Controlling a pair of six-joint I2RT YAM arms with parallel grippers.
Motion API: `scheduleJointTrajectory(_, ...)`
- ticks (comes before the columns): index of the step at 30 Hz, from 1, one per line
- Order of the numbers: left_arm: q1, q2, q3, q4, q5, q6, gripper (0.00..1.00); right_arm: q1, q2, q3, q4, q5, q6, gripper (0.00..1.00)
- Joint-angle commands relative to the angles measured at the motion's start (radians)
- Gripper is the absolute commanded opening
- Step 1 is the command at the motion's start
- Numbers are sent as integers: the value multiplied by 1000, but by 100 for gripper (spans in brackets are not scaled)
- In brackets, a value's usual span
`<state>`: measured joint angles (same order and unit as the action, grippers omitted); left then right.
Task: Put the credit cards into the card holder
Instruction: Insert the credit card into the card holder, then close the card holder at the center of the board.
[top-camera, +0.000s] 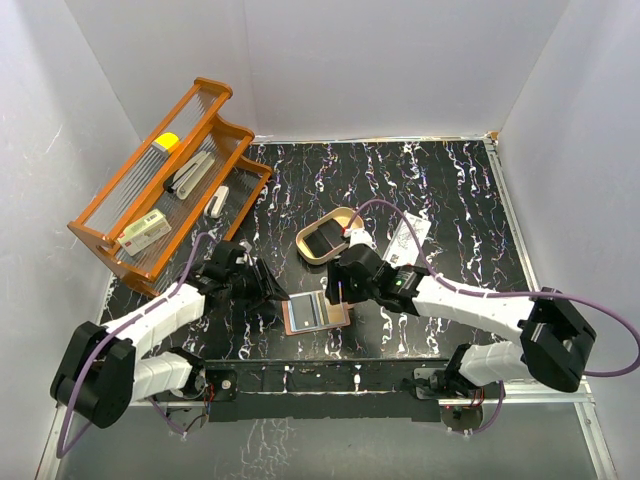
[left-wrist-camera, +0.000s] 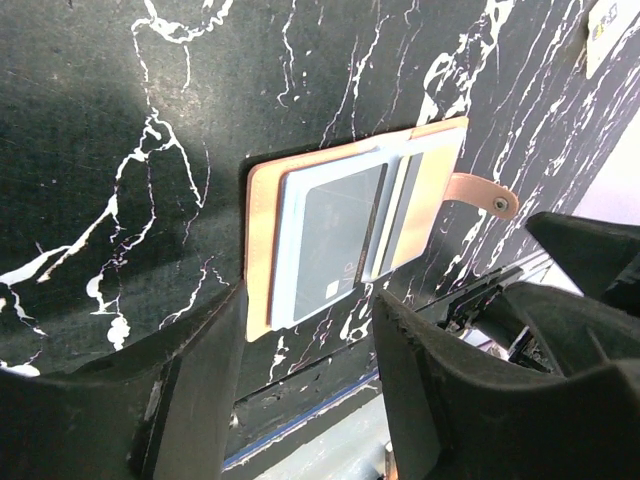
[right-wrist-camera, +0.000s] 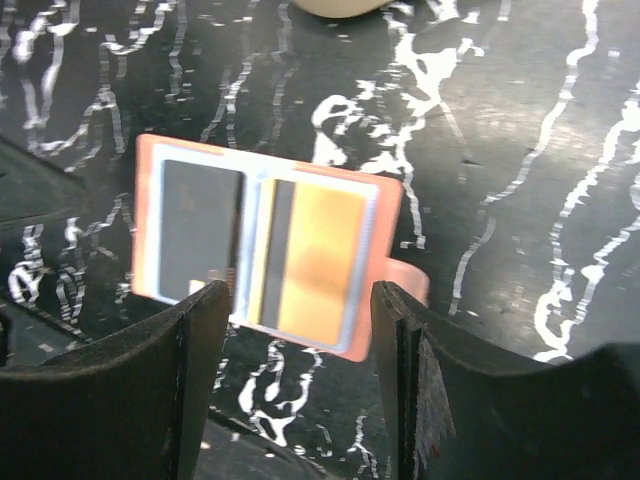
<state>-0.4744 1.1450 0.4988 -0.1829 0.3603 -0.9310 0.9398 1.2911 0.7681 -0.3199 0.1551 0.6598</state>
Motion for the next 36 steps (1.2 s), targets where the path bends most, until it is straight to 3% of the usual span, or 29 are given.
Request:
scheduleJointTrajectory(1,-1,21,1,-1,11,12,54,-19,-7,53,-119,116,-48,57)
scheduleJointTrajectory(5,-1,57,-8,31,28,17,62,-25,9,43,-127,135,-52,57)
scheduleJointTrajectory(13,-1,118,-30,101,58,7,61,-44,60,17,-110,149,-67,47)
scheduleJointTrajectory(29,-1,144,-67,230,167,-64,60,-44,101,-48,-14,62,-53,6)
scheduleJointTrajectory(36,-1,60,-55,256,237,-123,60,-44,100,-61,30,-7,-27,0)
